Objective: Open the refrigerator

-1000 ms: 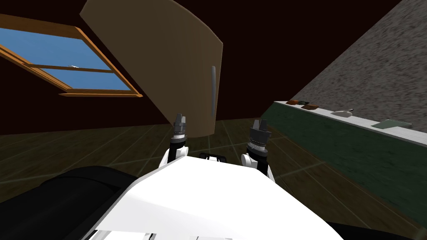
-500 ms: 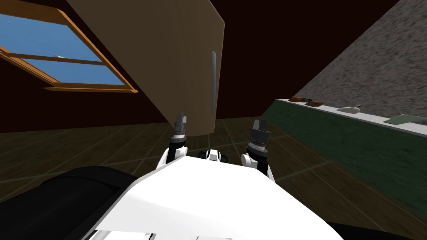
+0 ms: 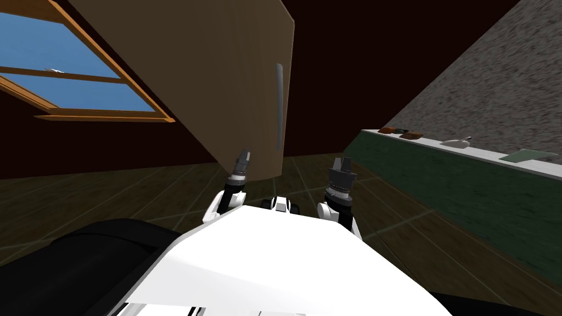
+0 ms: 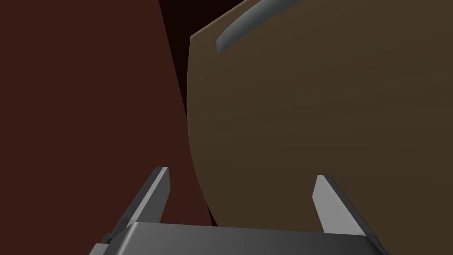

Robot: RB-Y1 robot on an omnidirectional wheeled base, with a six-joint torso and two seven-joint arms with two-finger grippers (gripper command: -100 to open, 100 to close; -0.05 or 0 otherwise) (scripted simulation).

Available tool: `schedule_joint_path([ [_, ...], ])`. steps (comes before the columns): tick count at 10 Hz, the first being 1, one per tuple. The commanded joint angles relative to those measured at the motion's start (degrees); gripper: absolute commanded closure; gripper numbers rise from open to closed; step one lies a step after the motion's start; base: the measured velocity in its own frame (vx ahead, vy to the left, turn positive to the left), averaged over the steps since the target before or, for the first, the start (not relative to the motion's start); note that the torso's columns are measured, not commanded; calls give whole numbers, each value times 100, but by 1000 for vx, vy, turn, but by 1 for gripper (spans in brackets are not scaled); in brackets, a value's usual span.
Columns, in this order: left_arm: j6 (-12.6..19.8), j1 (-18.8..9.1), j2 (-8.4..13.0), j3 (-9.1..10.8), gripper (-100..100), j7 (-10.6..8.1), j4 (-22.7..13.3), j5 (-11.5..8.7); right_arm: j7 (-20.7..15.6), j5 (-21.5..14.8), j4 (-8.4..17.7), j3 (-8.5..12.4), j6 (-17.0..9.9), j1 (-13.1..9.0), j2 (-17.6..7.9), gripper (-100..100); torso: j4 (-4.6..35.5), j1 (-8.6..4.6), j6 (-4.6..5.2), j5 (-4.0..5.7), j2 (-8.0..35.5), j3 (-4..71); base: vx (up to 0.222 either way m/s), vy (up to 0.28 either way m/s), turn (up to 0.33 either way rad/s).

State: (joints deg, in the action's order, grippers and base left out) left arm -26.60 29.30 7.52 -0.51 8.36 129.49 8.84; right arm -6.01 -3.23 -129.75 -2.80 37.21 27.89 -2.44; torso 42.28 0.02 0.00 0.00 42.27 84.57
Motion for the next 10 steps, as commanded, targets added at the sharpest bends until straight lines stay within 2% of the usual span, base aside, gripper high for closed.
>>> schedule_joint_path([
  [1,434,-152,179,-166,-100,105,122,156,0,0,0,0,0,0,0,0,-1,1,0,-1,-5,3,97,18,-60],
  [6,1206,-382,325,-492,-100,296,347,452,0,0,0,0,0,0,0,0,3,-3,0,1,10,-6,78,18,-47],
  [7,1248,-382,325,-492,-100,296,347,452,0,0,0,0,0,0,0,0,0,-1,1,0,-1,0,66,20,-28],
  [9,1608,-507,377,-673,-100,403,454,617,0,0,0,0,0,0,0,0,0,-1,0,0,1,0,82,22,-51],
  [10,1683,-507,377,-673,-100,403,454,617,0,0,0,0,0,0,0,0,-2,-2,0,0,-6,4,75,20,-31],
])
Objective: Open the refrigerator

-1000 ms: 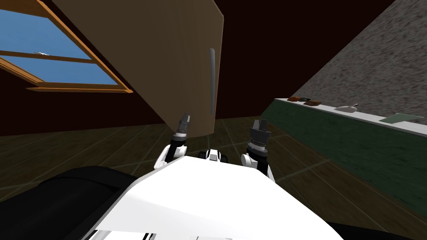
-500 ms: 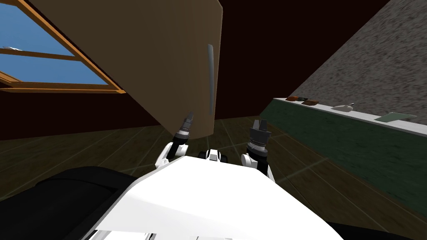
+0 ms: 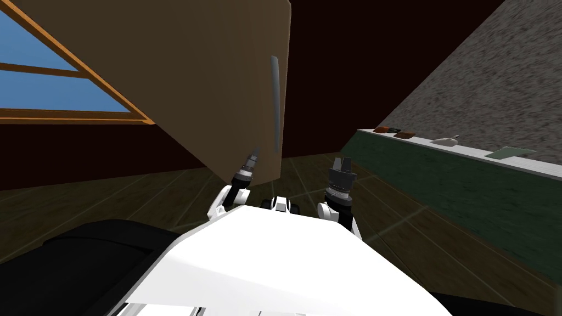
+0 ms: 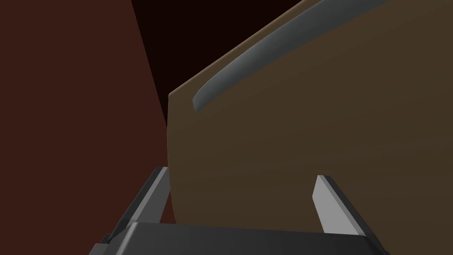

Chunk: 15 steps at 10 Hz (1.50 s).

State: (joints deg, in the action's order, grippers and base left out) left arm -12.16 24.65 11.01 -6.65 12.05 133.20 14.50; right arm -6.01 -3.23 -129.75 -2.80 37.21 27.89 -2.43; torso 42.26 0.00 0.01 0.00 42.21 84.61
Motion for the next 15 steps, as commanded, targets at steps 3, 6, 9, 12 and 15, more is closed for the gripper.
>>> schedule_joint_path([
  [3,697,-173,74,-251,-100,147,173,226,0,0,0,0,0,0,0,0,4,-2,-1,1,16,-9,62,13,-38],
  [6,1148,-310,111,-451,-100,265,238,408,0,0,0,0,0,0,0,0,1,4,-2,-1,5,-2,83,32,-52],
  [9,1556,-452,141,-658,-100,388,277,597,0,0,0,0,0,0,0,0,3,-4,0,1,10,-6,80,21,-55],
  [12,1918,-524,154,-762,-100,449,288,692,0,0,0,0,0,0,0,0,2,3,0,-1,9,-5,74,25,-27],
  [15,2390,-668,181,-972,-100,573,302,883,0,0,0,0,0,0,0,0,3,-2,-1,1,12,-7,63,25,-50],
])
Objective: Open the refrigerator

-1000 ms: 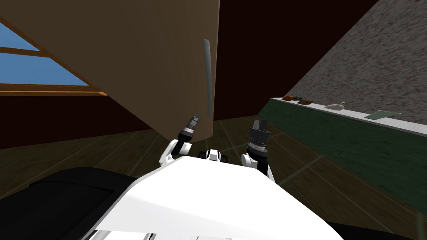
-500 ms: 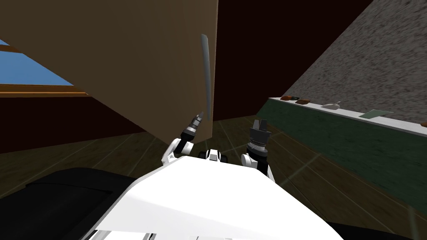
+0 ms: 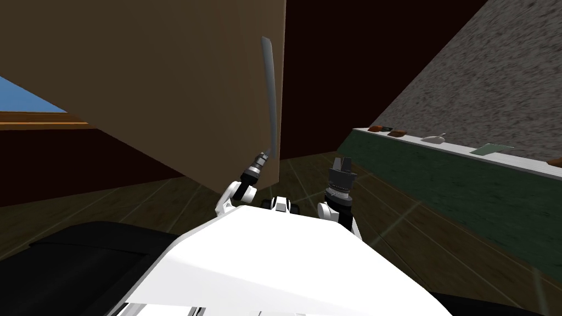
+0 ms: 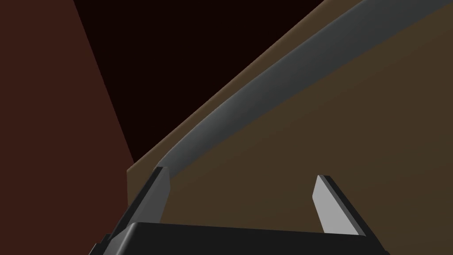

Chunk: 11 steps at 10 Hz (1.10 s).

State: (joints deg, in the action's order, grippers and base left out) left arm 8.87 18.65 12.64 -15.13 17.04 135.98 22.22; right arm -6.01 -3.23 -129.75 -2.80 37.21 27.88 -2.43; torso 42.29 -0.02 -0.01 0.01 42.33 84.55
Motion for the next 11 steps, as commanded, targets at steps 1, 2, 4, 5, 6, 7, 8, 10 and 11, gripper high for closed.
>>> schedule_joint_path([
  [1,452,-140,33,-228,-100,135,28,206,0,0,0,0,0,0,0,0,-1,4,2,-1,-5,3,108,32,-84],
  [2,566,-140,33,-228,-100,135,28,206,0,0,0,0,0,1,0,0,-4,3,1,-1,-17,10,86,28,-15],
  [4,812,-211,52,-331,-100,196,35,300,0,0,0,0,0,0,0,0,0,2,1,-1,-2,1,69,29,-36],
  [5,1043,-281,73,-433,-100,257,44,393,0,0,0,0,0,0,0,0,1,1,0,0,4,-2,66,19,-47],
  [6,1189,-349,98,-533,-100,316,57,484,0,0,0,0,0,0,0,0,1,-2,1,0,1,-1,100,33,-76],
  [7,1295,-349,98,-533,-100,316,57,484,0,0,0,0,0,0,0,0,-3,3,1,-1,-11,6,80,34,-29],
  [8,1479,-416,129,-632,-100,374,75,574,0,0,0,0,0,0,0,0,-2,4,0,-2,-6,5,68,37,-48],
  [10,1738,-481,165,-728,-100,431,99,661,0,0,0,0,0,0,0,0,1,1,0,-1,3,-2,60,31,-35],
  [11,1894,-544,208,-821,-100,487,130,747,0,0,0,0,0,0,0,0,0,0,1,0,-1,0,86,39,-72],
])
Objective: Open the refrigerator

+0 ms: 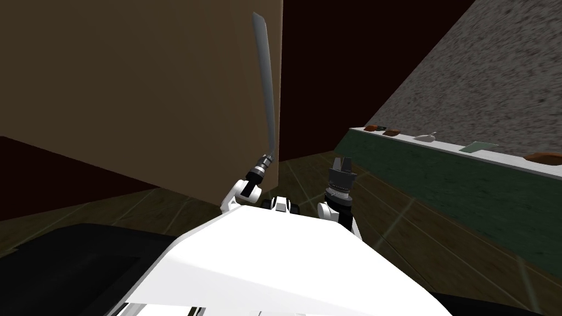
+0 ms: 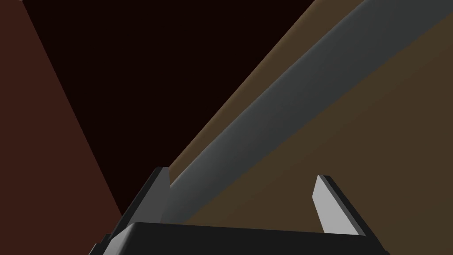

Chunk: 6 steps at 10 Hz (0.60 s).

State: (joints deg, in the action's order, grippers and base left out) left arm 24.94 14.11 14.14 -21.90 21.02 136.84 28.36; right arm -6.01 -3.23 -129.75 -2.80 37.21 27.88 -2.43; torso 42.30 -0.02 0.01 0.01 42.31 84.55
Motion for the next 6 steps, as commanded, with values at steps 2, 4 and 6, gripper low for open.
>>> schedule_joint_path([
  [2,583,-150,107,-233,-100,142,84,215,0,0,0,0,0,0,0,0,-2,0,-2,0,-5,4,70,27,-34],
  [4,785,-206,161,-318,-100,193,134,293,0,0,0,0,0,0,0,0,-2,4,0,-1,-8,5,83,34,-44],
  [6,1140,-309,284,-473,-100,287,271,436,0,0,0,0,0,0,0,0,0,-2,0,0,3,-1,67,23,-49],
])
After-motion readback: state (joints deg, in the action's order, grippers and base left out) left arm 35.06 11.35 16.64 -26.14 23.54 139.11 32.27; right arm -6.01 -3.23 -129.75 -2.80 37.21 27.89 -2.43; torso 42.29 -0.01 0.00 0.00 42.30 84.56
